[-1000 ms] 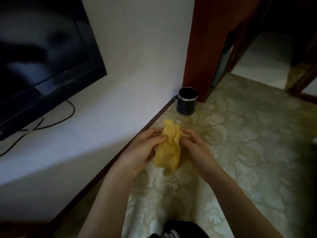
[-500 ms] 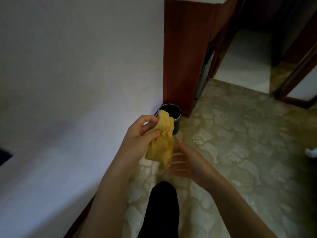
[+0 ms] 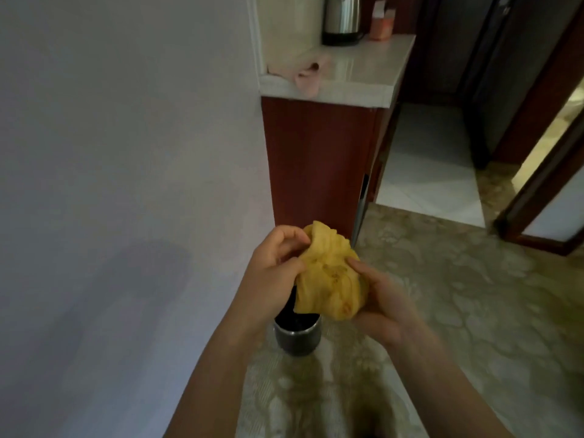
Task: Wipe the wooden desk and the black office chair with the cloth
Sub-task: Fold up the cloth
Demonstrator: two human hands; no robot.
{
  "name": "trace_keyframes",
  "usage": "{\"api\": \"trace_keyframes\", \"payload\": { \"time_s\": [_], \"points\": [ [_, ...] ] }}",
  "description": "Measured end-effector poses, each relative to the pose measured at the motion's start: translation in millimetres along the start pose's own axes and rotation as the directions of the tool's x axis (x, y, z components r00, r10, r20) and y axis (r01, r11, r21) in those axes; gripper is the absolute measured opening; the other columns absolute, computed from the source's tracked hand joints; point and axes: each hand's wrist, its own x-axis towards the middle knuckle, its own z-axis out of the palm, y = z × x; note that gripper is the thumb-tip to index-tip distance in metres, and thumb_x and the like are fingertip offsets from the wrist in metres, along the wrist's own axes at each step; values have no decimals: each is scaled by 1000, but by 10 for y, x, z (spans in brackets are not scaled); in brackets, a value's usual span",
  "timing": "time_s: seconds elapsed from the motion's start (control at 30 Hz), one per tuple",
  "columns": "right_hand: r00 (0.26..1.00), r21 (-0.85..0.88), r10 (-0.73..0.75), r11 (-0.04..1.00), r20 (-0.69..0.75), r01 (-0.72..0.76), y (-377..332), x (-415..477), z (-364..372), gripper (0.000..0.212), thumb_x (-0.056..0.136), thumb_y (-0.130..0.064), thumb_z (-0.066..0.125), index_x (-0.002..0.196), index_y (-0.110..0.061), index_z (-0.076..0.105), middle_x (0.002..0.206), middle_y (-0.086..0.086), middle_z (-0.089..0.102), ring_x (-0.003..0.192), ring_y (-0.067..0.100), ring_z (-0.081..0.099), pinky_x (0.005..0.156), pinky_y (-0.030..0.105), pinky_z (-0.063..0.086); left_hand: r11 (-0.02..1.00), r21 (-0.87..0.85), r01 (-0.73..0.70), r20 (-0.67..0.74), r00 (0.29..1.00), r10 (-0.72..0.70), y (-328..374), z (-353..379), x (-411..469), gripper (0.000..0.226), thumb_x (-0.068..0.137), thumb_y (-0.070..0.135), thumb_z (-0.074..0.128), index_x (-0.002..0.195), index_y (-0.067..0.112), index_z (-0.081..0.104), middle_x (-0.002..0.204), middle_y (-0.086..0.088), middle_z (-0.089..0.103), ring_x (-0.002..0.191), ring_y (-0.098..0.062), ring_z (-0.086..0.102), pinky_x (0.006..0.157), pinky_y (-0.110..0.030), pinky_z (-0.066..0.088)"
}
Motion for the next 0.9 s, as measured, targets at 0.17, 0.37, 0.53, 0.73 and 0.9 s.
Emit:
{"api": "trace_keyframes", "payload": {
  "time_s": [0.17, 0.37, 0.53, 0.73, 0.9],
  "points": [
    [956, -78, 117, 992, 268, -99, -961, 804, 173, 48, 65, -14, 80, 110, 0, 69, 110, 20, 68, 95, 30, 69, 76, 45, 57, 986, -165, -13, -78, 997, 0, 133, 212, 1171, 35, 85, -14, 41, 91, 15, 58, 98, -5, 70, 88, -19, 63, 73, -32, 48],
    [870, -535, -68, 765, 488, 359, -2904, 1516, 598, 39, 87, -23, 52, 125, -16, 58, 112, 10, 69, 97, 23, 69, 74, 39, 59, 896, -411, -167, -214, 973, 83, 435, 694, 2410, 31, 89, -10, 39, 93, 17, 53, 90, -4, 66, 74, -17, 64, 57, -28, 52],
    [703, -704, -214, 86, 678, 705, -4458, 2105, 1148, 32, 93, -22, 56, 123, -34, 52, 110, 0, 64, 97, 12, 65, 77, 20, 55, 816, -497, -296, -331, 934, 137, 821, 1450, 3503, 28, 91, -5, 46, 75, 16, 55, 96, -10, 65, 92, -26, 66, 74, -36, 56],
    [625, -646, -165, -240, 763, 725, -5329, 2978, 1319, 59, 84, -20, 70, 136, -31, 43, 120, -2, 58, 107, 3, 57, 79, 11, 45, 895, -430, -120, -327, 945, -30, 1008, 1867, 4408, 25, 93, 10, 52, 109, 25, 64, 104, 2, 70, 98, -13, 67, 89, -31, 53],
    [614, -603, -157, -480, 774, 637, -5448, 3444, 927, 58, 92, -33, 58, 145, -31, 33, 149, -7, 35, 137, 10, 30, 102, 14, 21, 904, 423, -62, -473, 836, 279, 735, 1794, 4632, 52, 90, 37, 56, 140, 31, 42, 137, 9, 34, 128, -12, 38, 99, -22, 36]
  ]
}}
